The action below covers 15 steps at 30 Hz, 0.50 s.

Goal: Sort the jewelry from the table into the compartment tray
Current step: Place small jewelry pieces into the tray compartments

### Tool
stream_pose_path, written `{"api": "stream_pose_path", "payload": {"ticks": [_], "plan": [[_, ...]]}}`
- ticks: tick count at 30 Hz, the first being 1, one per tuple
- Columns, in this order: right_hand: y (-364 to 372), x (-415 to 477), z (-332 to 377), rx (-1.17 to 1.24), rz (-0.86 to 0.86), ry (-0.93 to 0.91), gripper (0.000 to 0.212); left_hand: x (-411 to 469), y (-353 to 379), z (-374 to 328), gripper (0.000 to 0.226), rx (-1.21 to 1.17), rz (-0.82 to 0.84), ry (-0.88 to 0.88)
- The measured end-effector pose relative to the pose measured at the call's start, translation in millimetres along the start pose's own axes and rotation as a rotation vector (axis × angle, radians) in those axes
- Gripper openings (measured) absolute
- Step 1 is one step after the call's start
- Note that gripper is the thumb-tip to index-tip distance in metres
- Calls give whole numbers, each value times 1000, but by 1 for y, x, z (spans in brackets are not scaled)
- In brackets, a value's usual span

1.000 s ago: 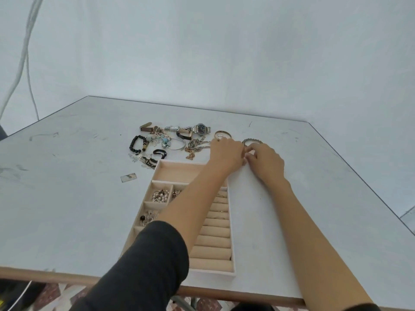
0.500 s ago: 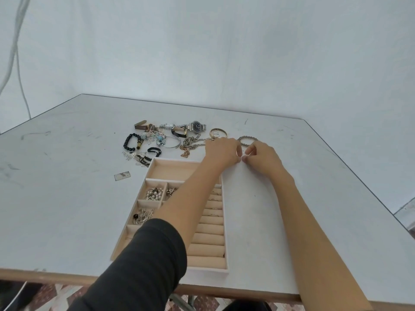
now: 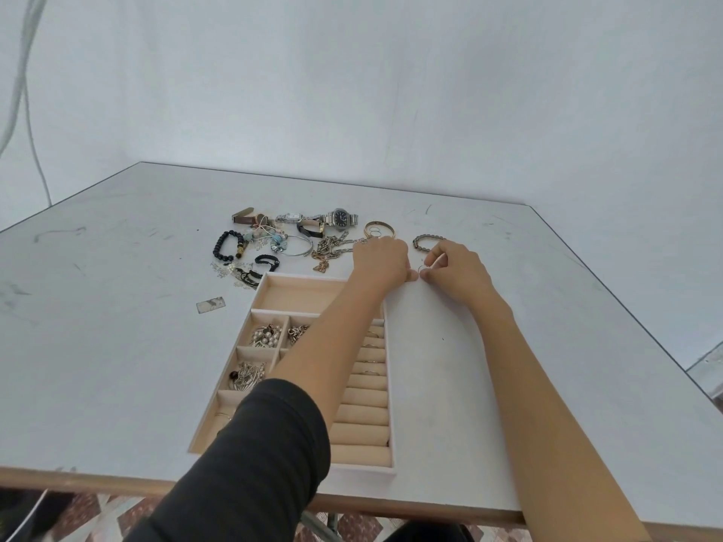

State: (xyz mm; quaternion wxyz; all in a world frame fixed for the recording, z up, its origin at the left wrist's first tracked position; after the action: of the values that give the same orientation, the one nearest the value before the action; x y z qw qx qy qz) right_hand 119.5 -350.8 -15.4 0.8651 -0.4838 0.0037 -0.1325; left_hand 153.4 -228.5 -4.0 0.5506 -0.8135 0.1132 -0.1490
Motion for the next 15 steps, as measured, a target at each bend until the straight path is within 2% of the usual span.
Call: {"api": "stream_pose_path", "payload": {"ticks": [5, 11, 13, 15], "plan": [[-1, -1, 0, 4, 0, 7, 12, 3, 0, 0, 36, -46, 23, -19], [-3, -3, 8, -9, -20, -45, 12, -3, -12, -14, 19, -120, -44, 140], [-3, -6, 13, -18, -22, -74, 11, -8, -35, -5, 15, -231, -96, 172], [-3, -8, 16, -24, -30, -90, 9, -21, -66, 11, 13, -439, -146, 206]]}}
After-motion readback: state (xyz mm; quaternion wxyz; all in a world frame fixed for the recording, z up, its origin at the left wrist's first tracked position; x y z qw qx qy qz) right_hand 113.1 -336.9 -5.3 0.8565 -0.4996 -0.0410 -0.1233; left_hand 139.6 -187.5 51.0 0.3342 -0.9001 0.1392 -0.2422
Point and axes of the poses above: each hand's wrist, its own x-axis towards the middle knuckle, its own y-axis out of the palm, z = x × y, the point moved 9 cm from there along x, towards the middle knuckle, and after that the axes turned 8 degrees about -x, right-handed, at the moved point
